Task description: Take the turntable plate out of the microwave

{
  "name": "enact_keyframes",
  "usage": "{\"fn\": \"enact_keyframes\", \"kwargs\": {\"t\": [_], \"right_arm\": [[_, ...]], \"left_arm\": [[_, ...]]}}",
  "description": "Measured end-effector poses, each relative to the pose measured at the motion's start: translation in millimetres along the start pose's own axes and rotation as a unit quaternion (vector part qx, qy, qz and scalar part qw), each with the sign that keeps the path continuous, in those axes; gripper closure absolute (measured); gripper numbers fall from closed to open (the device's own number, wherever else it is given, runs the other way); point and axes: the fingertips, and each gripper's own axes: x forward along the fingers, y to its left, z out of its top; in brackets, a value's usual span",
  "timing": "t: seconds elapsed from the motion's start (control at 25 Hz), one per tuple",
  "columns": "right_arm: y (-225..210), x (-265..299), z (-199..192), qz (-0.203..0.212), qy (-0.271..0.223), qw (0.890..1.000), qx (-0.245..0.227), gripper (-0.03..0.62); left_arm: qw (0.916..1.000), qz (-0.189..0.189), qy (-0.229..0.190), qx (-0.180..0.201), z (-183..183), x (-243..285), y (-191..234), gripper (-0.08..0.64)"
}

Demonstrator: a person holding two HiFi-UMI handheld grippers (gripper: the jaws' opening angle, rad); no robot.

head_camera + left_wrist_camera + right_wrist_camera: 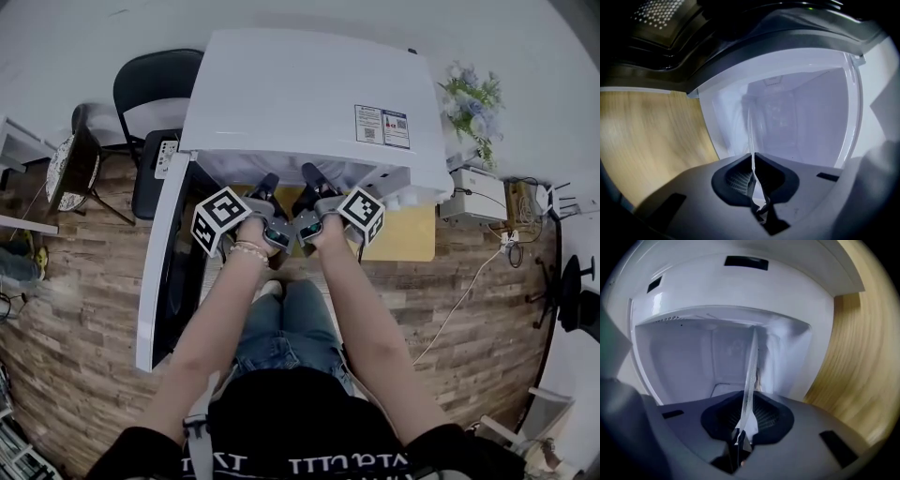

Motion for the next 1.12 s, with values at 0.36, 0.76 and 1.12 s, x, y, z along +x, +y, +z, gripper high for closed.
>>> {"fn": "enact_keyframes", "kwargs": {"t": [0.36,0.76,1.12], "right_arm": [[-2.1,-4.8,-0.9,0.039,-0.006,0.998,0.044,0.543],[3.8,-19.7,-9.1,0.065,0.007,0.998,-0.023,0.541],[1.9,-40.5,-15.9,0.094,0.023,0.995,-0.023,0.535]], "left_arm": [[0.9997,-0.01,0.009,0.022,-3.7,-3.5,-1.0,0.532],[0.9984,-0.03,-0.003,0.048,4.1,10.6,7.8,0.483],[0.9968,-0.069,-0.019,0.035,5.2,19.1,7.7,0.48]]}}
